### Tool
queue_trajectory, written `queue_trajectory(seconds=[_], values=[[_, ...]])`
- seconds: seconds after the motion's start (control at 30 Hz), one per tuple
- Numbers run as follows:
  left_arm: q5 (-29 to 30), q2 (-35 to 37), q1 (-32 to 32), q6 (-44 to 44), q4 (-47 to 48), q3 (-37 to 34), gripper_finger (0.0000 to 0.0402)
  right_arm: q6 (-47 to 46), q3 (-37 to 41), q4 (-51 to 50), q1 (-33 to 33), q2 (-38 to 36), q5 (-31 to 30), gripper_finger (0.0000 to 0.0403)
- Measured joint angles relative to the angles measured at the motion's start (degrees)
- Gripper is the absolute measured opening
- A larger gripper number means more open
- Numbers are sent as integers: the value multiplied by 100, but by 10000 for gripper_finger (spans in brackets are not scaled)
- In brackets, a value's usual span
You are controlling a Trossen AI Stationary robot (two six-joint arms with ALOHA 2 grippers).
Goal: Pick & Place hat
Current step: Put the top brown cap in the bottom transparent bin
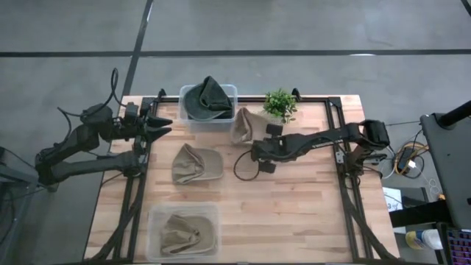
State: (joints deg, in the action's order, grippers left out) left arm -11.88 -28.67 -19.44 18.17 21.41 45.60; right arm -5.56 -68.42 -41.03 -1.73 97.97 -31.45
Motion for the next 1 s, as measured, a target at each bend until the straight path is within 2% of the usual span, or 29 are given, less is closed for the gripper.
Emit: queue_trajectory(seconds=[0.37, 0.77, 1.0], values=[[0, 0, -1, 35, 4, 0, 147, -899, -1112, -1520, -835, 0, -8, 12], [-179, 1, 2, 256, 7, -46, 147, -1397, -1963, -1727, -1610, 2, -329, 13], [-1356, -117, 8, 371, 0, -228, 147, -1392, -2249, -1661, -1809, 2, -798, 13]])
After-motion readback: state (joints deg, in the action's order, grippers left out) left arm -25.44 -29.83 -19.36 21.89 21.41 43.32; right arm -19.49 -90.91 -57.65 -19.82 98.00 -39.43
